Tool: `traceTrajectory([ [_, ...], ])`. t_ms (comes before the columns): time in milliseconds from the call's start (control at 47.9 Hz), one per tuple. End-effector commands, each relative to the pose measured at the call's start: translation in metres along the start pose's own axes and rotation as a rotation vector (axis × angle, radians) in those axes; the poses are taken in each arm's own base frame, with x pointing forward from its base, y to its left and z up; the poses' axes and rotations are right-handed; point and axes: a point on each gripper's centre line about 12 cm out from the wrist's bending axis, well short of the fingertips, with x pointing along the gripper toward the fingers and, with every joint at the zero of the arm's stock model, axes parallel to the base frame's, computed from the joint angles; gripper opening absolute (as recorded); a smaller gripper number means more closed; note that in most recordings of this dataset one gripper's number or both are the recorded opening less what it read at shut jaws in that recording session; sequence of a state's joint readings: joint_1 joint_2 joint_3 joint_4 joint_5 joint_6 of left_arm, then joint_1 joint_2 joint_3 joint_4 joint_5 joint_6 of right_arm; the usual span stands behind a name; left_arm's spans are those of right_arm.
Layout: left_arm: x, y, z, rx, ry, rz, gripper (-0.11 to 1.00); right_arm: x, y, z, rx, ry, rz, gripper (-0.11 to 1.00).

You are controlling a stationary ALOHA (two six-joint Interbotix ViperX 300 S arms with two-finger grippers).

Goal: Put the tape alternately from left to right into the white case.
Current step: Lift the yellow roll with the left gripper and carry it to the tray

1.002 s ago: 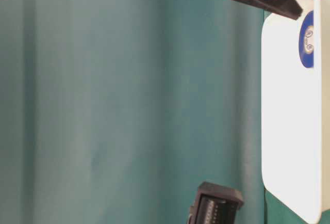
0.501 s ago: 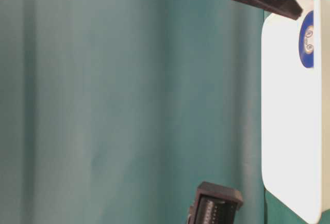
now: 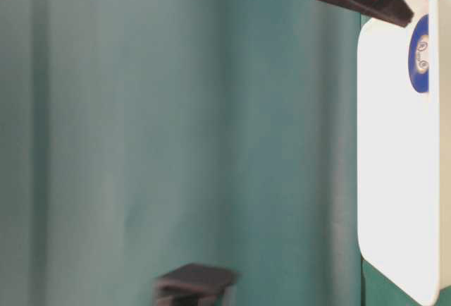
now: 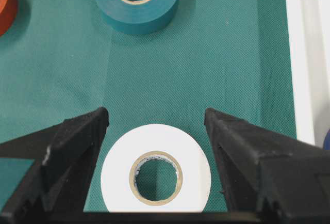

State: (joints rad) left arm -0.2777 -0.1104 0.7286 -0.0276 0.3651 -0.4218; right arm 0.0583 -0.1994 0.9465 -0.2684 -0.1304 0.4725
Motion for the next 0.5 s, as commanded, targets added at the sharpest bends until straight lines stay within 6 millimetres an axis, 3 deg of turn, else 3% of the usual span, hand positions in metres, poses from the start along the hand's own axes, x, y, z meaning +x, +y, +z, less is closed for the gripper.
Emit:
traceTrajectory([
  [0, -0.024, -0.006, 0.01, 0.005, -0.071, -0.036, -0.02, -0.001, 0.003, 0.006, -0.004, -0.021, 0.009, 0.81],
  [188, -0.041, -0.005, 0.011, 0.0, -0.111, -0.051, -0.02, -0.001, 0.003, 0.006, -0.002, -0.023, 0.01, 0.81],
  [480, -0.042, 0.02, 0.016, -0.012, -0.127, -0.003, -0.02, -0.001, 0.002, 0.008, -0.002, -0.026, 0.009, 0.81],
])
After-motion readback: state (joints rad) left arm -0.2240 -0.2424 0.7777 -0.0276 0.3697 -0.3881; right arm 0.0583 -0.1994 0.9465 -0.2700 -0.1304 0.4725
